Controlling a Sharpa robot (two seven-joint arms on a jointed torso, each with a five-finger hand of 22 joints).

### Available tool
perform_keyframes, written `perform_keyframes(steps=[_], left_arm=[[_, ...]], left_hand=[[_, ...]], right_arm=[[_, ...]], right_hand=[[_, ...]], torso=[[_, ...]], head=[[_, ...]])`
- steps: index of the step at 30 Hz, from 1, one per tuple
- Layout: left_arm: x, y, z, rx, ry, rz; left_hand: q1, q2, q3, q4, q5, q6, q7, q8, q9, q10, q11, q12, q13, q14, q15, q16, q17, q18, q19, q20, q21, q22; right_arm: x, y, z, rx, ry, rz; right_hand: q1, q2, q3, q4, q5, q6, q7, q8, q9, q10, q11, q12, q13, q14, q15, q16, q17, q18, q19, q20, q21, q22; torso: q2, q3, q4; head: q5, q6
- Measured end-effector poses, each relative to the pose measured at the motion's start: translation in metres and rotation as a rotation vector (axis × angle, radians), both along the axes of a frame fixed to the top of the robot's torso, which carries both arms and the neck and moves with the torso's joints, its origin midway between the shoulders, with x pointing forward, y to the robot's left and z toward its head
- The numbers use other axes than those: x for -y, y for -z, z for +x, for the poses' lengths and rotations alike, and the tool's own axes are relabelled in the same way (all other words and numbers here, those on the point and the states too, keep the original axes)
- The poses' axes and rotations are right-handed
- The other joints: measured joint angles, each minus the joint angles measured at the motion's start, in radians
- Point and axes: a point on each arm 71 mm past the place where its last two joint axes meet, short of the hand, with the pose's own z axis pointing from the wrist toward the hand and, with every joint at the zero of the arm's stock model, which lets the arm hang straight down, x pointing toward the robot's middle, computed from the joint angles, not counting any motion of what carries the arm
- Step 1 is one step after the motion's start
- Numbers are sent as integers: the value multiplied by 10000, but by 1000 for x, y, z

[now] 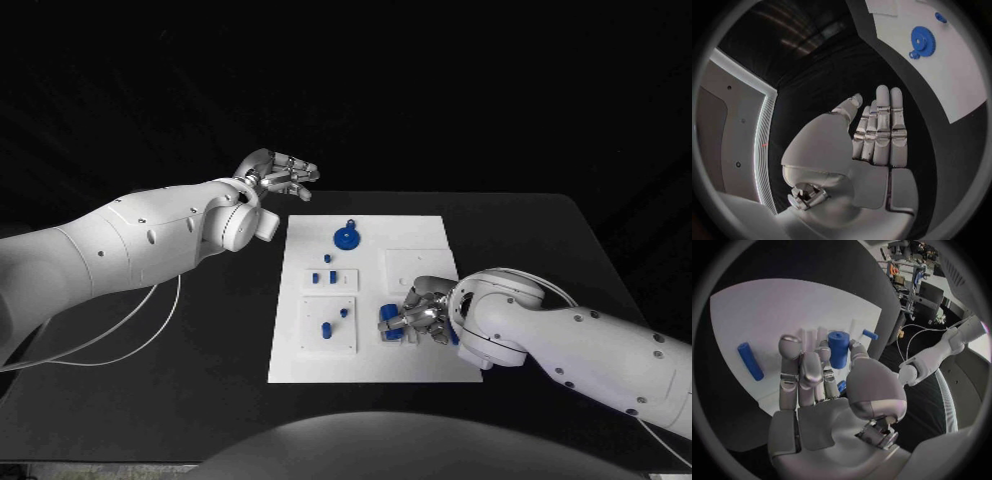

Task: Assemble the parts on the task board

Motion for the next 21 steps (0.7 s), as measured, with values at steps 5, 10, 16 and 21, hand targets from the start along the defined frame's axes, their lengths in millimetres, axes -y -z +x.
perform_keyframes(steps=[5, 10, 16, 21], left_arm=[[0, 0, 0, -7, -5, 2], [-1, 0, 0, -14, -3, 2], [-1, 0, 0, -22, -4, 3], [-1, 0, 0, -29, -8, 6]], left_hand=[[0, 0, 0, 0, 0, 0, 0, 0, 0, 0, 0, 0, 0, 0, 0, 0, 0, 0, 0, 0, 0, -47], [0, 0, 0, 0, 0, 0, 0, 0, 0, 0, 0, 0, 0, 0, 0, 0, 0, -1, 0, 0, 0, -47], [0, 0, 0, 0, 0, -37, 37, 0, 0, -37, 37, 0, 0, 0, 0, 0, -9, -1, 0, 0, 0, -63], [0, 0, 1, -1, 0, -36, 36, 0, 0, -37, 37, 0, 0, 0, 0, 0, -9, 0, 0, 0, 0, -63]], right_arm=[[1, 1, 0, 20, 24, -51], [1, 2, 0, 44, 48, -65], [2, 2, 0, 85, 118, -55], [3, 2, 0, 116, 171, -43]], right_hand=[[-350, -3, -677, 410, -2437, 77, 25, 26, 112, -6, 2, -36, -23, 0, 0, -39, -14, 0, 0, 0, 0, 0], [-438, -526, -337, 1286, -3632, 50, 53, -9, 174, -56, 19, -36, -64, 0, 0, -82, -26, 1, 0, 0, -58, -1], [-439, -953, 82, 1902, -4130, 50, 53, -9, 178, -56, 19, -36, -111, 0, 0, -116, -46, 0, 0, 0, -58, 9], [-443, -978, 118, 1962, -4131, 50, 53, -28, 167, -57, 19, -36, -111, -1, 0, -116, -46, 0, 0, 0, -58, 8]], torso=[[0, 1, 0], [0, 3, -1], [0, 5, -5], [0, 6, -5]], head=[[0, 0], [6, 0], [2, 0], [-12, 0]])
